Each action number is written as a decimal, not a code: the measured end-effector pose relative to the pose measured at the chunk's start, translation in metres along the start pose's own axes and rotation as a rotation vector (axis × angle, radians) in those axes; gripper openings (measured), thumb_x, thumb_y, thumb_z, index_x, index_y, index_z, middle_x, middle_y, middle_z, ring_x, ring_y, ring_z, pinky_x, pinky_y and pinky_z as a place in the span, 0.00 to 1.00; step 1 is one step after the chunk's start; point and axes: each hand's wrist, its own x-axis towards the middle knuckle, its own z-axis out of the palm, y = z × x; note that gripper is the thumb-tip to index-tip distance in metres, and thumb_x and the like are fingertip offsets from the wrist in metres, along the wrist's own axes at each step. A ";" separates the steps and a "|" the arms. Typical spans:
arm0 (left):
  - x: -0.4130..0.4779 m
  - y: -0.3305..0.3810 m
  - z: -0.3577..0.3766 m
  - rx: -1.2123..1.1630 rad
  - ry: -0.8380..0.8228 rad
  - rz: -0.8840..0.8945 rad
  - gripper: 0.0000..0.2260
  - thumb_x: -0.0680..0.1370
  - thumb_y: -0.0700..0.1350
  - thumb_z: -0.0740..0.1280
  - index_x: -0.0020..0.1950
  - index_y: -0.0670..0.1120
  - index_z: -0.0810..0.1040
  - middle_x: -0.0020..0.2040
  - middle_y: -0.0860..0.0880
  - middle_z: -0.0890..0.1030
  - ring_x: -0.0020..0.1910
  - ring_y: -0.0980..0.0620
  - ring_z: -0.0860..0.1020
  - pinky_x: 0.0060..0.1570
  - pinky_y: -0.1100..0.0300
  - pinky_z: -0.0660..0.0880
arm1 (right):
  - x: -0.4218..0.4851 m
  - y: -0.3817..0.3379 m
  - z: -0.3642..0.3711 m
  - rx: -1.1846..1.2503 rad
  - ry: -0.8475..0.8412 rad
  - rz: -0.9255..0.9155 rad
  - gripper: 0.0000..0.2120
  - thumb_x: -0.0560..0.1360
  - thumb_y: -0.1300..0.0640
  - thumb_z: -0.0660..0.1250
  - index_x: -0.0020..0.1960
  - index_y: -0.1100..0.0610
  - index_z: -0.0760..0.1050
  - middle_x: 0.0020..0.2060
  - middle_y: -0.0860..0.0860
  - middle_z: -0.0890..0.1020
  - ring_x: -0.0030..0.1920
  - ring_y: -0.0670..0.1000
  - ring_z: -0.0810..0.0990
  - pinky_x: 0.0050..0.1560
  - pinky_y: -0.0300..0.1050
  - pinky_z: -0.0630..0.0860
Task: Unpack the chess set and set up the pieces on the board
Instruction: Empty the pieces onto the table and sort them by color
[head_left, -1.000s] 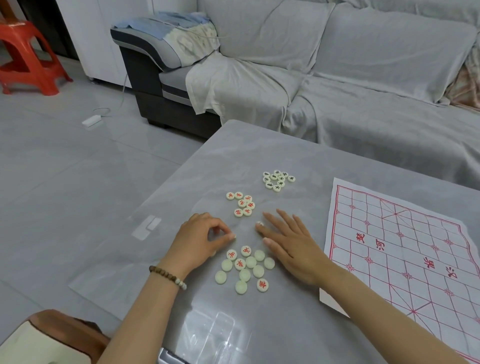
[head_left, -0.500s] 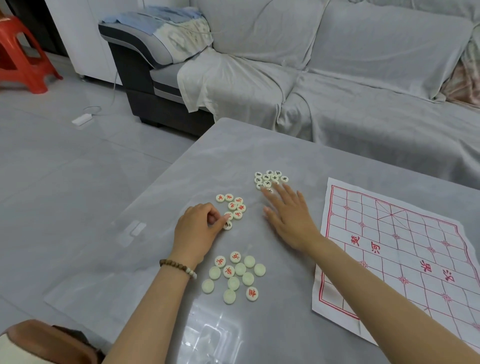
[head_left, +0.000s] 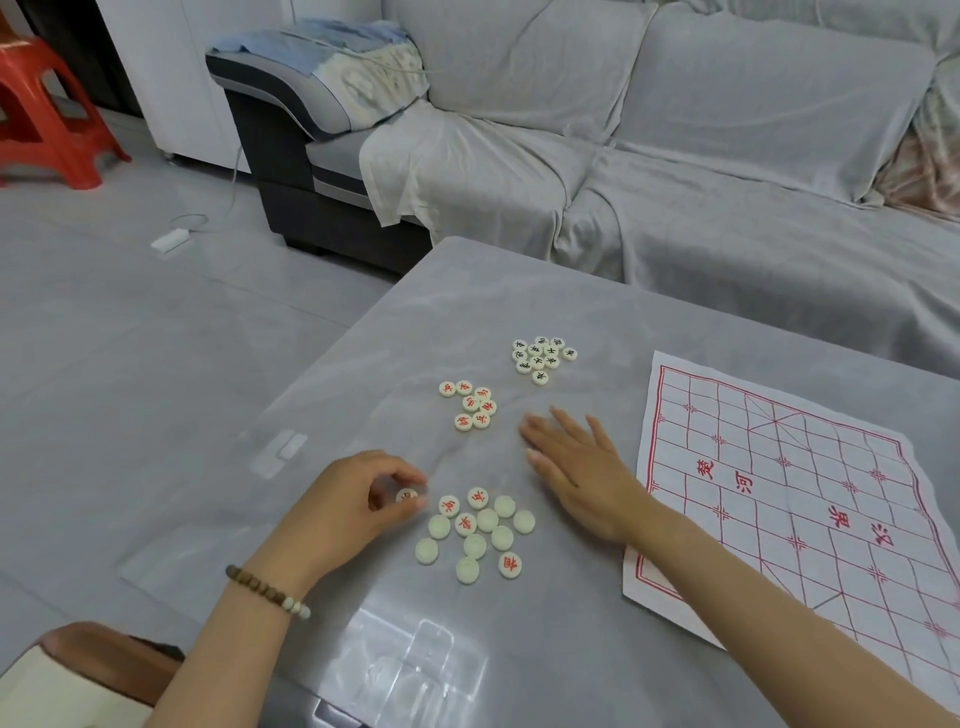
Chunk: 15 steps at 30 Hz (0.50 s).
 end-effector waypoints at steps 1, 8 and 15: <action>-0.001 0.001 0.000 -0.023 -0.008 -0.013 0.07 0.70 0.47 0.74 0.45 0.57 0.81 0.42 0.57 0.79 0.38 0.58 0.77 0.38 0.72 0.70 | 0.006 0.009 -0.001 -0.003 0.001 0.051 0.24 0.81 0.44 0.42 0.76 0.48 0.51 0.76 0.42 0.50 0.75 0.43 0.41 0.72 0.45 0.32; 0.019 0.021 0.017 -0.094 -0.077 0.011 0.06 0.70 0.48 0.74 0.46 0.54 0.82 0.41 0.52 0.79 0.36 0.59 0.75 0.38 0.71 0.71 | 0.046 0.018 -0.010 0.057 0.089 0.097 0.22 0.82 0.48 0.45 0.75 0.50 0.56 0.76 0.45 0.53 0.76 0.47 0.45 0.72 0.48 0.36; 0.034 0.017 0.022 0.014 -0.063 0.089 0.10 0.67 0.50 0.76 0.46 0.53 0.80 0.42 0.54 0.74 0.35 0.60 0.72 0.39 0.68 0.70 | -0.028 -0.038 -0.001 0.280 -0.074 -0.271 0.22 0.80 0.42 0.43 0.71 0.41 0.61 0.70 0.33 0.60 0.72 0.32 0.49 0.71 0.33 0.38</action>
